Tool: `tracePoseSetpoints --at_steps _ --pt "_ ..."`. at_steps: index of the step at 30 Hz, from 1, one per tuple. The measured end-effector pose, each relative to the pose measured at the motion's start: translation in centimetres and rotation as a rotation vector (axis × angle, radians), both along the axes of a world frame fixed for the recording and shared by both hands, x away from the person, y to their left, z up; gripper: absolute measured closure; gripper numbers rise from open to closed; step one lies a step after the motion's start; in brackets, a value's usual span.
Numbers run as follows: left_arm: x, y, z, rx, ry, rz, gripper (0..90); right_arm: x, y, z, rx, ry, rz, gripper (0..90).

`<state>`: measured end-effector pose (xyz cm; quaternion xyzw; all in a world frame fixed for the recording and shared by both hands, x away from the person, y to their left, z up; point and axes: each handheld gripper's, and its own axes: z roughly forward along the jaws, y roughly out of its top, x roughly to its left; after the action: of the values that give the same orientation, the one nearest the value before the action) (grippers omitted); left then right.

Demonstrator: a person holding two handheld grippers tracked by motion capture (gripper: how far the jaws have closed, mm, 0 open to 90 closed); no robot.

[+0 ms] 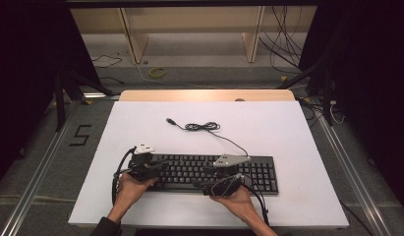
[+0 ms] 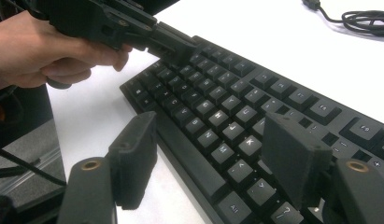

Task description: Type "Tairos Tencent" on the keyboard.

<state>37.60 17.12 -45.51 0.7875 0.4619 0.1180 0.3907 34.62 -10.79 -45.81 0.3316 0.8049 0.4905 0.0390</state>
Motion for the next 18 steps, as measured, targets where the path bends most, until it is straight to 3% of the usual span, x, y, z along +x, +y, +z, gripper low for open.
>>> tracePoseSetpoints --at_steps 10,18 --pt "-0.5 0.3 0.3 -0.031 0.004 0.004 55.9 0.0 0.1 0.0 -0.006 -0.003 -0.006 40.8" --pt "-1.2 0.9 0.7 -0.06 -0.018 0.012 43.1 0.3 0.6 0.0 -0.032 0.005 -0.024 62.7"
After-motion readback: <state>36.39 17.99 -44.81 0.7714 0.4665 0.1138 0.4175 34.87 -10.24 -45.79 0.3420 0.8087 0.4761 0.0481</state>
